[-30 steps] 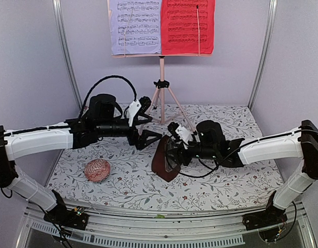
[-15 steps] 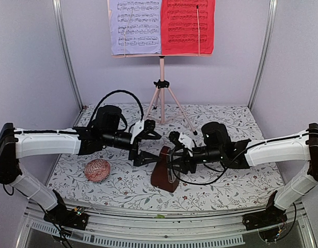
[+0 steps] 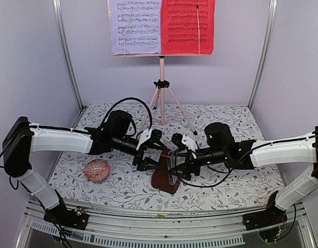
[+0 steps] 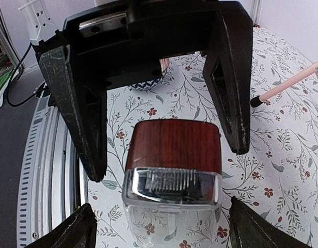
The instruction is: Set up the instrument practice props
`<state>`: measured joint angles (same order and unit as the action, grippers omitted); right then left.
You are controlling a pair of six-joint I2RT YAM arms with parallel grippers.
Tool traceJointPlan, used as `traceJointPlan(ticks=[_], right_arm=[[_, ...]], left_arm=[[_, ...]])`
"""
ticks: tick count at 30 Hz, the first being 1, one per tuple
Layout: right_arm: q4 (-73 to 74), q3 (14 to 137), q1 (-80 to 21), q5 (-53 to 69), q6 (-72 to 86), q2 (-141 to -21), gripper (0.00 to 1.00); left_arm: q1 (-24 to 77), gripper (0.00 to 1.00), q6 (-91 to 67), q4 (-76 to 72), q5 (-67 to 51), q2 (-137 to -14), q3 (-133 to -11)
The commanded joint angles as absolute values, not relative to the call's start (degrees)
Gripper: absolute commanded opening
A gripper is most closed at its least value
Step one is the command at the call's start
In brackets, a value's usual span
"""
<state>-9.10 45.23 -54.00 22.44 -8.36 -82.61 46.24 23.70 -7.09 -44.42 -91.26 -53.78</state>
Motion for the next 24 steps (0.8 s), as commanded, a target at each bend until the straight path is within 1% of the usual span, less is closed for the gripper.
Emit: traceJointPlan(ticks=[1,5,15,19,24], right_arm=[[-8.2,44.3,-54.3,20.9,-7.9,-81.9,0.88],[-8.6,44.7,-54.3,20.7,-7.9,-82.7,0.87],[-8.7,46.5,-54.2,20.3,-8.4,-85.2,0.76],[-9.3,46.2,-54.3,19.7,-8.4,-85.2,0.72],[-10.6,46.2,-54.3,18.8,-7.9,-85.2,0.72]], left_arm=[[46.9,0.83,25.6,-5.6,-45.4,-93.2,-56.3],[47.1,0.77,26.1,-5.0,-44.8,-93.8,-56.5],[47.3,0.67,26.9,-5.2,-42.9,-95.0,-56.1],[47.3,0.60,26.8,-5.4,-42.4,-95.4,-56.2],[47.3,0.53,27.0,-5.4,-41.8,-95.8,-56.0]])
